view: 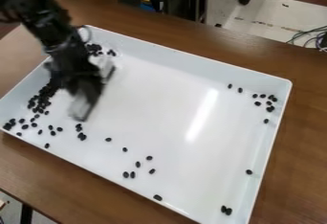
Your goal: Sweep into pile
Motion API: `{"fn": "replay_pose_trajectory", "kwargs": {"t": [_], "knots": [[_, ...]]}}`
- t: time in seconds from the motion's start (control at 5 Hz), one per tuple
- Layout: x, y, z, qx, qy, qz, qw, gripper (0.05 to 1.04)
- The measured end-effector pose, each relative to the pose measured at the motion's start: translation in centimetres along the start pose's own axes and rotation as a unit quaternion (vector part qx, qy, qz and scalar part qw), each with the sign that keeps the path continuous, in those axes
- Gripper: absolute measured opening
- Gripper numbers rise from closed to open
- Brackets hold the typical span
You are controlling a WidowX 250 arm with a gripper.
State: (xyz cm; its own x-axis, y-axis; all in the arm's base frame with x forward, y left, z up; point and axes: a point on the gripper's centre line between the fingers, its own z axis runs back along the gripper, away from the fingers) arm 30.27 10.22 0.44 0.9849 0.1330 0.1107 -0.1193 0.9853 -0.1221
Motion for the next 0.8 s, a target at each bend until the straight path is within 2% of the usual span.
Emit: {"fn": "replay_pose_trajectory", "kwargs": {"t": [0.2, 0.6, 0.8], "knots": [[-0.8, 0.6, 0.4, 0.007, 0.023, -0.033, 0.9992, 0.353], [-0.6, -0.8, 1.6, 0.007, 0.021, -0.072, 0.9972, 0.353], [-0.3, -2.6, 3.5, 0.006, -0.001, -0.089, 0.996, 0.353]]}}
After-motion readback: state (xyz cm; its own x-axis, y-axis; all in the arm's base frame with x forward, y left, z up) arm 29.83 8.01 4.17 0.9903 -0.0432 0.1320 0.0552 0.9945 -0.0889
